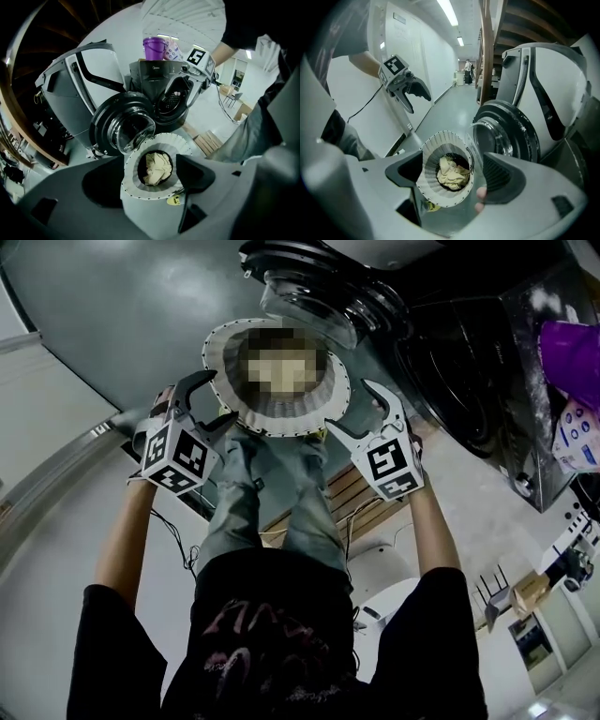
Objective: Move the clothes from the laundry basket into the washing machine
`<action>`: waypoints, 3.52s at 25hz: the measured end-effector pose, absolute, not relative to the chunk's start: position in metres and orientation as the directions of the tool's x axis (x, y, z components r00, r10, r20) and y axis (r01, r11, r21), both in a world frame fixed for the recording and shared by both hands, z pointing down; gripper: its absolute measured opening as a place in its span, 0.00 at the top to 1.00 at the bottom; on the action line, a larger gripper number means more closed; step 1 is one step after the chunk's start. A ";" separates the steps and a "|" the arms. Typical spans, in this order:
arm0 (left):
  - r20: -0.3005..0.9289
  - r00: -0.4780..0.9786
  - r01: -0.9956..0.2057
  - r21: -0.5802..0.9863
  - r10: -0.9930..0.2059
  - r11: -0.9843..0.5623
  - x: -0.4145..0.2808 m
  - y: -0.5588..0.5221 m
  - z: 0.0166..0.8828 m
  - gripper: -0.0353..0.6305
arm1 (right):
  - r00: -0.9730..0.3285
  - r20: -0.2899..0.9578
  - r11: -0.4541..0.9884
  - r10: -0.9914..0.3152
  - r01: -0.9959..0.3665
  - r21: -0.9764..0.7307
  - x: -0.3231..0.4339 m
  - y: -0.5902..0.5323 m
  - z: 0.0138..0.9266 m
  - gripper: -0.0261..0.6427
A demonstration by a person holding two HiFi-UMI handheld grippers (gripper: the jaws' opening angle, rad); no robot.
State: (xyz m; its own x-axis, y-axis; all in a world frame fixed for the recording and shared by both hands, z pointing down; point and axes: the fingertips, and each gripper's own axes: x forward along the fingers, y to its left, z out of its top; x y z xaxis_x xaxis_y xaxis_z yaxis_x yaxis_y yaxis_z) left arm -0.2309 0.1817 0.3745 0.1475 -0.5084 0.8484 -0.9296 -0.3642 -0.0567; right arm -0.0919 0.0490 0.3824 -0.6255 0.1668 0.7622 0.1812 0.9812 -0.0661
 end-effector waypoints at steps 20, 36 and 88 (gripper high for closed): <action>0.946 0.178 -0.766 -0.041 -0.273 -0.641 -0.218 0.171 0.614 0.41 | -0.422 0.885 0.870 0.198 0.491 0.040 -0.116 0.080 0.597 0.33; 0.976 0.153 -0.698 -0.005 -0.157 -0.716 -0.222 0.159 0.781 0.33 | -0.254 0.948 0.796 0.192 0.605 0.001 -0.135 0.101 0.776 0.22; 0.973 0.113 -0.843 -0.012 -0.199 -0.538 -0.240 0.139 0.827 0.83 | -0.291 0.941 0.960 0.173 0.262 -0.096 -0.168 0.099 0.854 0.71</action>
